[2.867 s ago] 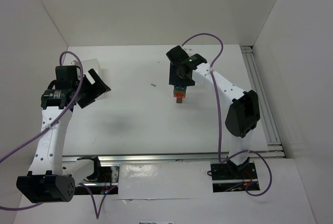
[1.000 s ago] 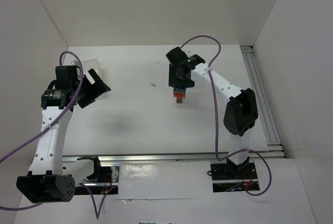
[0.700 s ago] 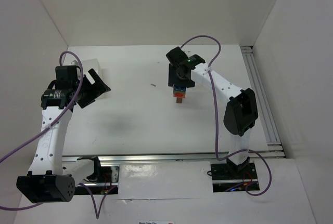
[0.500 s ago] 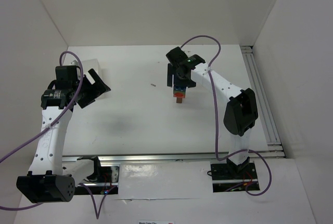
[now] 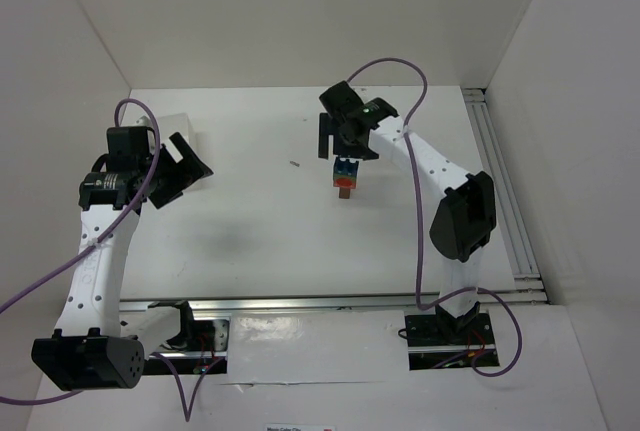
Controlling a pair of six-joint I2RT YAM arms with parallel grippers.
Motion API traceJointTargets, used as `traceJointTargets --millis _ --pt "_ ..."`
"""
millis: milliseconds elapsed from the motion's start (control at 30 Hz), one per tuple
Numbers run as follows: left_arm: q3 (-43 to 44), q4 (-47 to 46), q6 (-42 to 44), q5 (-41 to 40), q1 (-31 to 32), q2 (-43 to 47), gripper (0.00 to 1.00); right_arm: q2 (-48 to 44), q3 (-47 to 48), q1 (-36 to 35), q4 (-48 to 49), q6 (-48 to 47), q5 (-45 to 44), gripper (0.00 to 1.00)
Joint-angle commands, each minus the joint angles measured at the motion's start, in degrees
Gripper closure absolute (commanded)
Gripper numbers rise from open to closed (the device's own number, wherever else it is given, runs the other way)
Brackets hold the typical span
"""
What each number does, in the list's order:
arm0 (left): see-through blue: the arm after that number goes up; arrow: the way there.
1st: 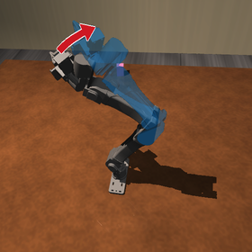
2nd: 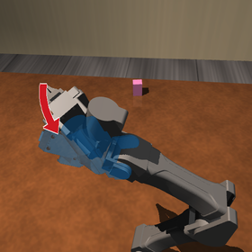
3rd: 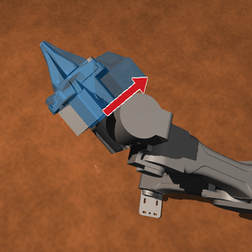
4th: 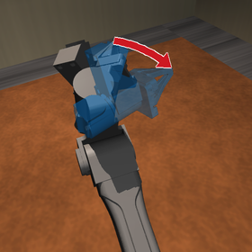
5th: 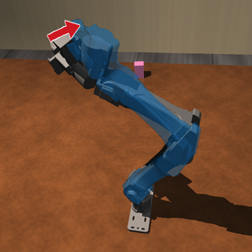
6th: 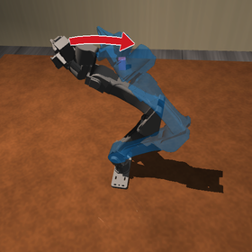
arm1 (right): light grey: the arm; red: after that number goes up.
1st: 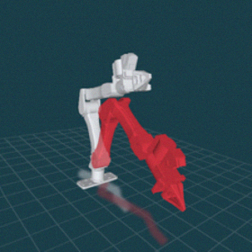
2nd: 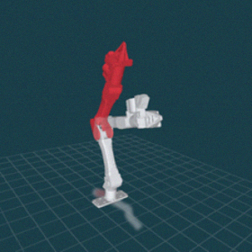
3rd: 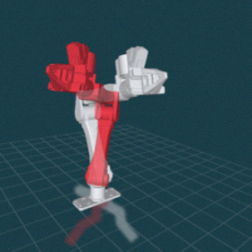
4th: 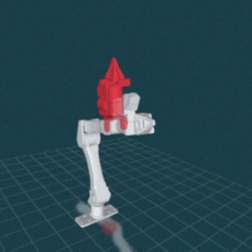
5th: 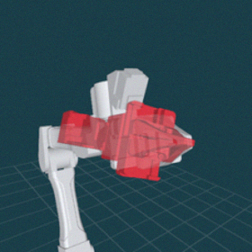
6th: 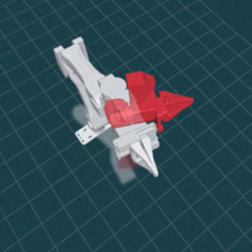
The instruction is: Build the wood block tower
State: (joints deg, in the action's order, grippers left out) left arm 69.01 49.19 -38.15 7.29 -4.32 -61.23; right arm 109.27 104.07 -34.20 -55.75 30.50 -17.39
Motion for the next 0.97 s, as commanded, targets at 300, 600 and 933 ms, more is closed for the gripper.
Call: traceJointTargets --millis 300,600,933 --pt "-0.99 -1.73 -0.61 -2.97 -0.34 1.38 0.01 -33.14 -23.94 12.26 13.64 5.43 -17.24 0.01" --pt "-0.46 -1.03 0.79 -2.98 -0.34 3.04 0.00 -44.23 -44.47 30.85 13.12 9.14 -3.46 0.01" --pt "1.65 0.73 2.91 -2.37 -0.34 3.66 0.00 -47.39 -54.94 32.61 15.14 6.06 -1.33 0.01"
